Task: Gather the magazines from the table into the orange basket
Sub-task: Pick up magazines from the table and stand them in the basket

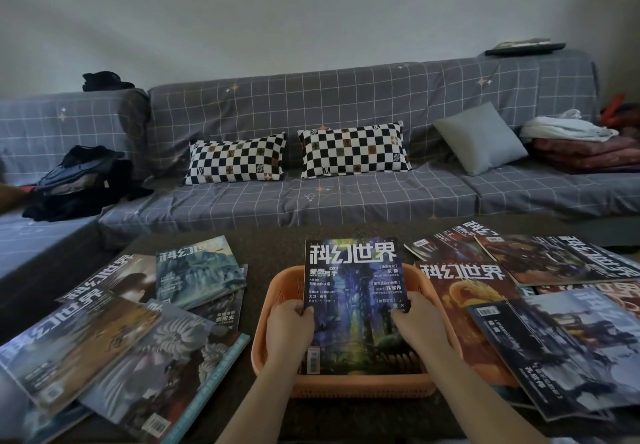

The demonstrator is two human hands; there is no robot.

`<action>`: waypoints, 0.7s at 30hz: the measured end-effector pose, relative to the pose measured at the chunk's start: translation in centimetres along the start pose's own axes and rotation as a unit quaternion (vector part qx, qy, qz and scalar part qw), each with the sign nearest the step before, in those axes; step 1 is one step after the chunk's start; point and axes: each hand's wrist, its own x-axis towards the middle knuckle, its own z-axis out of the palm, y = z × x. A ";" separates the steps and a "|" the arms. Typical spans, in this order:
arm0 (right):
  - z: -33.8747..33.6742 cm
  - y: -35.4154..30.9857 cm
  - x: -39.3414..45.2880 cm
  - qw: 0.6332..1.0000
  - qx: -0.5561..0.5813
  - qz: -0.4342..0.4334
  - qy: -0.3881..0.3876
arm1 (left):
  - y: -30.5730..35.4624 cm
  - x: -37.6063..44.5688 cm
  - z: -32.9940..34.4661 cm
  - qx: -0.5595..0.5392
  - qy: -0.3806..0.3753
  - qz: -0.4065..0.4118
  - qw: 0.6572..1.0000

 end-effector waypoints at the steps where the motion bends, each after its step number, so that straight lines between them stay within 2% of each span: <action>1: 0.0 0.0 0.0 1.000 0.000 0.000 -0.001 | 0.1 -0.1 0.0 -0.004 0.000 0.000 1.000; 7: 0.0 -0.2 -0.1 0.999 0.010 0.014 -0.031 | -0.1 -0.2 -0.1 -0.003 -0.027 -0.004 1.000; 16: -0.1 -0.7 -0.3 0.997 0.048 0.033 -0.048 | 0.3 -0.6 -0.1 0.026 -0.027 0.005 0.999; 19: -0.9 -1.2 -0.9 0.999 0.037 0.006 -0.037 | 0.6 -1.1 -0.2 0.006 -0.023 0.056 0.998; 21: -1.4 -1.6 -1.5 0.999 0.014 -0.041 0.008 | 0.8 -1.4 -0.8 -0.014 -0.009 0.080 0.997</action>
